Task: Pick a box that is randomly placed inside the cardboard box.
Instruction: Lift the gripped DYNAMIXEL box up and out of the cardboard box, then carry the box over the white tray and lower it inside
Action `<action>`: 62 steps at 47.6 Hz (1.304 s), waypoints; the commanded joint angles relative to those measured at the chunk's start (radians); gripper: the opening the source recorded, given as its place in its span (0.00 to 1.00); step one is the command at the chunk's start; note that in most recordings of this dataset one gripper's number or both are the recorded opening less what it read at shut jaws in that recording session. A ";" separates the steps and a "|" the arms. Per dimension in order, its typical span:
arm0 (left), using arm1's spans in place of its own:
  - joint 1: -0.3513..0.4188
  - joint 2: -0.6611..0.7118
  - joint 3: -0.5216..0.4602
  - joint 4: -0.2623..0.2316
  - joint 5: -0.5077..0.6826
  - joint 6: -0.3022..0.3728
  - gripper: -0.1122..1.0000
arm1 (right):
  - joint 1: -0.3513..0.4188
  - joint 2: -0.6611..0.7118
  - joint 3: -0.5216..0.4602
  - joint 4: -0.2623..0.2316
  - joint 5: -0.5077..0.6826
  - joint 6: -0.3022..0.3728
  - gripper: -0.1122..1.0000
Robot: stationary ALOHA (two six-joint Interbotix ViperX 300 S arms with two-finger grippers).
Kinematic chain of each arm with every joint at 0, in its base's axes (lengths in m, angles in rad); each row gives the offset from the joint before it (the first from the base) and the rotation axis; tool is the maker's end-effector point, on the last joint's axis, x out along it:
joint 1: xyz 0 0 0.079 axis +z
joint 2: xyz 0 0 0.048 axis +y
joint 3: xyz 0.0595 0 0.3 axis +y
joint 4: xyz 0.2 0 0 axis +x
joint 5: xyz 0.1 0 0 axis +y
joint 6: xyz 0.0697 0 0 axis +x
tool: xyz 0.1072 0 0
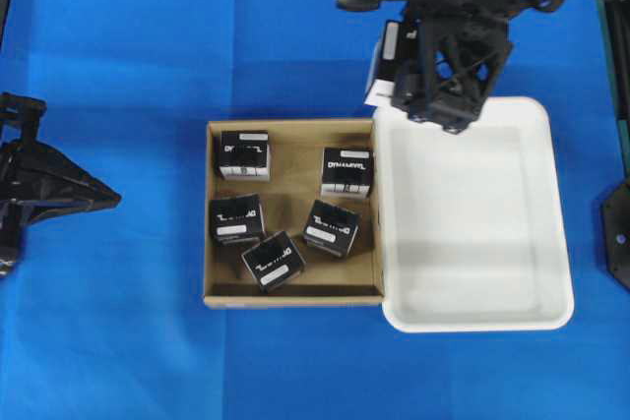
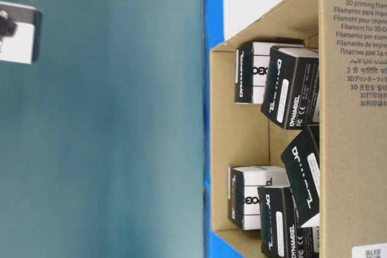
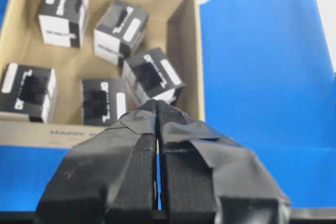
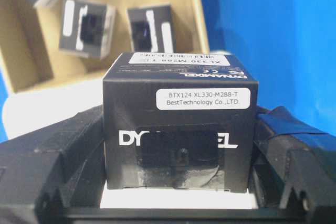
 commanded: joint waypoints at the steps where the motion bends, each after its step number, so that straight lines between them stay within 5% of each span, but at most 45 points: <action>1: 0.003 0.003 -0.011 0.003 -0.009 -0.003 0.07 | 0.003 -0.040 -0.003 0.000 0.012 -0.009 0.77; 29: 0.003 0.023 -0.015 0.003 -0.051 -0.006 0.07 | 0.006 -0.219 -0.006 -0.005 0.015 -0.035 0.77; 62: 0.003 0.035 -0.015 0.003 -0.052 -0.008 0.07 | -0.091 -0.255 0.422 -0.032 -0.250 -0.172 0.77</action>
